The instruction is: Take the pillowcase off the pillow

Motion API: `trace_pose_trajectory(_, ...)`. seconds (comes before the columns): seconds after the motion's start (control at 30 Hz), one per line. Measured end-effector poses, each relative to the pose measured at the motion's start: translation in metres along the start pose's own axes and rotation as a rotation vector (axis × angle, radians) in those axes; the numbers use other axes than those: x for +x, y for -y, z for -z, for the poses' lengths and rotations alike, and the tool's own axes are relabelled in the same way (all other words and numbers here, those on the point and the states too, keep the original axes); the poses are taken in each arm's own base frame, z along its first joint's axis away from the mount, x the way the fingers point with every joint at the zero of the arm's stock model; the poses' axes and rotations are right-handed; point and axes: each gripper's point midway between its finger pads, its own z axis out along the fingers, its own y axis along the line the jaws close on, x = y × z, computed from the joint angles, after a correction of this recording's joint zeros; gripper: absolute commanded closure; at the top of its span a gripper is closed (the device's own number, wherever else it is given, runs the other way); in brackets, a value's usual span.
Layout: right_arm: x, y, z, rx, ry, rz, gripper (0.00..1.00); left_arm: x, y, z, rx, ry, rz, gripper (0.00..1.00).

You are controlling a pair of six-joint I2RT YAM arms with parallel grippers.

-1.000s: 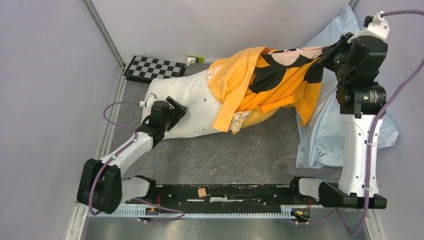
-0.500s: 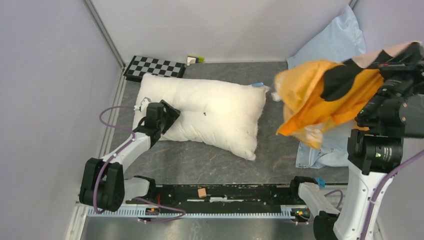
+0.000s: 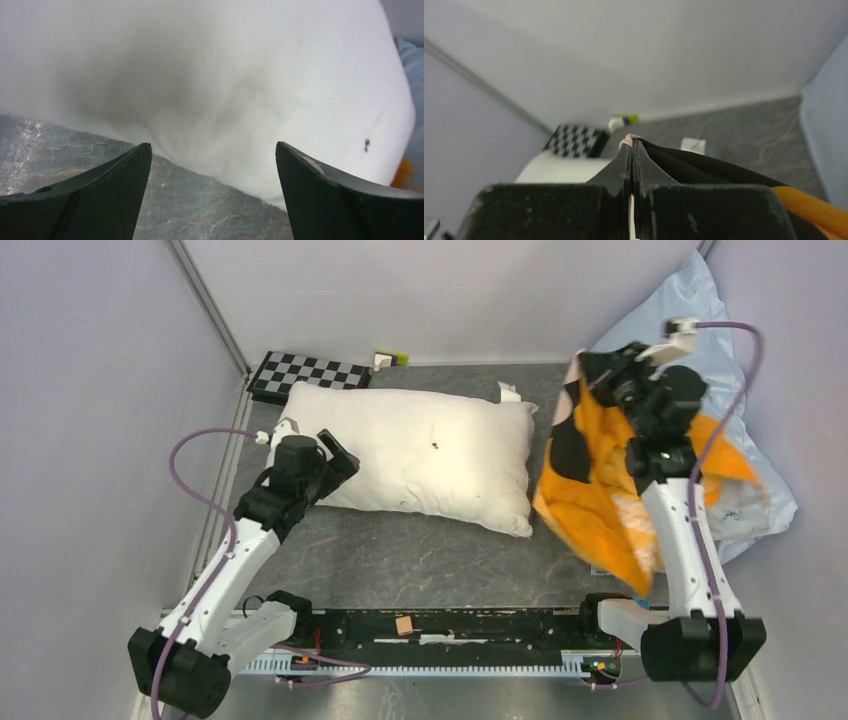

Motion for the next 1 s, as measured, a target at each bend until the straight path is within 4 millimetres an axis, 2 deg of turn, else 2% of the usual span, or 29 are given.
trace_pose_trajectory(0.07, 0.060, -0.002, -0.016, -0.037, -0.179, -0.012, 1.00, -0.006, 0.008, 0.015, 0.037, -0.003, -0.031, 0.00)
trace_pose_trajectory(0.13, 0.112, -0.017, -0.015, -0.087, -0.340, 0.013, 0.99, -0.008, 0.014, 0.025, 0.072, -0.020, -0.073, 0.00)
trace_pose_trajectory(0.2, 0.136, -0.031, -0.006, -0.134, -0.417, 0.051, 0.98, -0.008, 0.018, 0.031, 0.091, -0.034, -0.117, 0.00)
trace_pose_trajectory(0.27, 0.144, -0.033, 0.004, -0.152, -0.436, 0.098, 0.97, -0.007, 0.018, 0.034, 0.103, -0.046, -0.169, 0.00)
trace_pose_trajectory(0.33, 0.150, -0.019, 0.013, -0.110, -0.432, 0.147, 0.97, -0.005, 0.015, 0.034, 0.102, -0.057, -0.222, 0.00)
trace_pose_trajectory(0.4, 0.160, 0.007, 0.028, -0.020, -0.434, 0.198, 0.97, -0.002, 0.010, 0.033, 0.099, -0.067, -0.275, 0.00)
trace_pose_trajectory(0.6, 0.186, 0.108, 0.087, 0.410, -0.425, 0.313, 0.92, 0.007, 0.000, 0.037, 0.116, -0.098, -0.405, 0.00)
trace_pose_trajectory(0.63, 0.187, 0.122, 0.095, 0.483, -0.425, 0.324, 0.87, 0.008, -0.002, 0.039, 0.119, -0.097, -0.423, 0.00)
trace_pose_trajectory(0.73, 0.186, 0.156, 0.114, 0.703, -0.420, 0.342, 0.22, 0.013, -0.010, 0.043, 0.126, -0.097, -0.461, 0.00)
trace_pose_trajectory(0.77, 0.188, 0.165, 0.120, 0.760, -0.433, 0.358, 0.12, 0.015, -0.012, 0.043, 0.126, -0.101, -0.469, 0.00)
trace_pose_trajectory(0.8, 0.191, 0.172, 0.125, 0.797, -0.454, 0.374, 0.06, 0.016, -0.013, 0.044, 0.129, -0.103, -0.475, 0.00)
trace_pose_trajectory(0.87, 0.201, 0.177, 0.130, 0.803, -0.518, 0.405, 0.02, 0.018, -0.013, 0.044, 0.138, -0.112, -0.485, 0.00)
trace_pose_trajectory(1.0, 0.225, 0.170, 0.132, 0.685, -0.578, 0.399, 0.02, 0.020, -0.014, 0.045, 0.143, -0.115, -0.501, 0.00)
